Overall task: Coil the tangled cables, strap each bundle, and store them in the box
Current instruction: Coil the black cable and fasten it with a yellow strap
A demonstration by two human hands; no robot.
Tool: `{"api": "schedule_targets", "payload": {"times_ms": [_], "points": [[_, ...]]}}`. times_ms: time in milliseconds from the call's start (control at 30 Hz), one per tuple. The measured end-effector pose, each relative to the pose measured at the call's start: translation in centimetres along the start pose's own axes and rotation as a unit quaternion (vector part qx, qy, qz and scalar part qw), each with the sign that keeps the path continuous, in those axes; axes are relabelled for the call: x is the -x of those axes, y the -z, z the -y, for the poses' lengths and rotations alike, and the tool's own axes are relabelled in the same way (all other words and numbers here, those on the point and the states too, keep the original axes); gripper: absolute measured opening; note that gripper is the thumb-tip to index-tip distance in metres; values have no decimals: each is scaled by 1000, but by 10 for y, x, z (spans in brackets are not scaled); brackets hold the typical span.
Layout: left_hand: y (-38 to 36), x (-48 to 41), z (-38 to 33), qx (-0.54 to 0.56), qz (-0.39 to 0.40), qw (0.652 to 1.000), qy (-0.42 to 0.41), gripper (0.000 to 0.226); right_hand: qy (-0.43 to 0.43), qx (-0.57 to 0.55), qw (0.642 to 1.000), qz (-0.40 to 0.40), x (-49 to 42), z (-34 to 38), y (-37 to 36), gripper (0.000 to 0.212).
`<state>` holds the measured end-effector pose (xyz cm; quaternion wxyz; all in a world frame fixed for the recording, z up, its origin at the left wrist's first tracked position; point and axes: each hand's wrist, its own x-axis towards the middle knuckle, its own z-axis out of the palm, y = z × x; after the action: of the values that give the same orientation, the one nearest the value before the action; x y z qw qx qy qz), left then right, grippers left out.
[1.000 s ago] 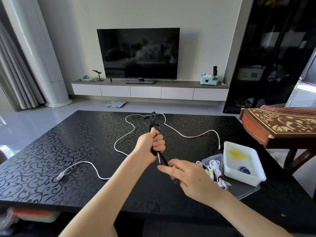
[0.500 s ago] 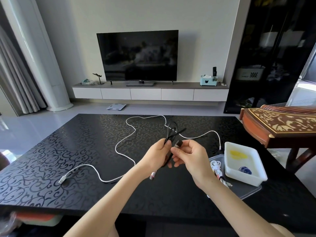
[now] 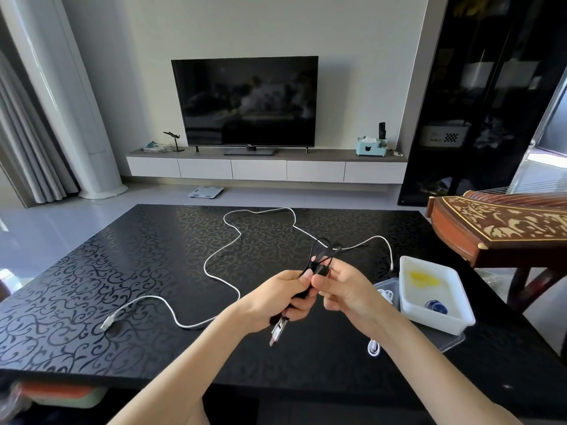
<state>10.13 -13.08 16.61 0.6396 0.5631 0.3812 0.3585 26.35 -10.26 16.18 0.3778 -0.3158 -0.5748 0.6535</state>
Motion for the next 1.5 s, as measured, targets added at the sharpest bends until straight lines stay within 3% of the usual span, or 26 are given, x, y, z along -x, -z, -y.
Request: {"api": "schedule_targets", "payload": {"times_ms": [67, 133, 200, 300, 433, 500, 600, 700, 833, 933, 1000, 1067, 1133, 1200, 1300, 1400, 1500], "points": [[-1, 1, -1, 28, 30, 999, -2, 39, -16, -57, 998, -5, 1, -4, 1, 93], [-2, 1, -1, 41, 60, 997, 4, 38, -9, -94, 995, 14, 0, -5, 4, 97], [-3, 1, -2, 44, 82, 995, 30, 36, 20, -97, 994, 43, 1, -2, 7, 79], [-2, 2, 1, 52, 117, 989, 75, 35, 59, -47, 996, 38, 5, 2, 12, 69], [0, 6, 7, 55, 166, 981, 87, 36, 90, -22, 995, 44, 11, 3, 13, 17], [-1, 8, 9, 81, 179, 978, 77, 39, 69, -41, 996, 34, 12, 2, 13, 5], [-3, 8, 15, 113, 146, 980, 70, 47, 37, -76, 996, 4, 10, 1, 12, 5], [-6, 5, 21, 93, 99, 988, 69, 37, -14, -95, 994, -53, 3, -1, 12, 10], [-13, -6, 29, 67, -28, 995, 64, 38, -46, -99, 988, -105, -8, -2, 10, 10], [-18, -16, 33, 74, -113, 989, 55, 39, -31, 11, 984, -174, -10, -6, 9, 34], [-18, -22, 32, 113, -172, 977, 56, 38, -18, 125, 960, -251, -6, -13, 8, 53], [-14, -28, 28, 161, -208, 964, 47, 38, 8, 205, 929, -309, 1, -22, 4, 55], [-13, -33, 26, 202, -206, 957, 33, 40, 49, 261, 916, -301, 8, -31, -3, 44], [-18, -36, 25, 238, -187, 953, 15, 39, 83, 298, 921, -237, 12, -37, -13, 34], [-23, -38, 28, 255, -166, 953, 0, 38, 101, 336, 920, -177, 12, -43, -25, 37], [-20, -39, 31, 255, -160, 954, -3, 40, 86, 307, 934, -163, 10, -42, -26, 38], [-15, -40, 34, 215, -151, 965, -1, 46, 29, 235, 963, -129, 5, -39, -21, 25]]}}
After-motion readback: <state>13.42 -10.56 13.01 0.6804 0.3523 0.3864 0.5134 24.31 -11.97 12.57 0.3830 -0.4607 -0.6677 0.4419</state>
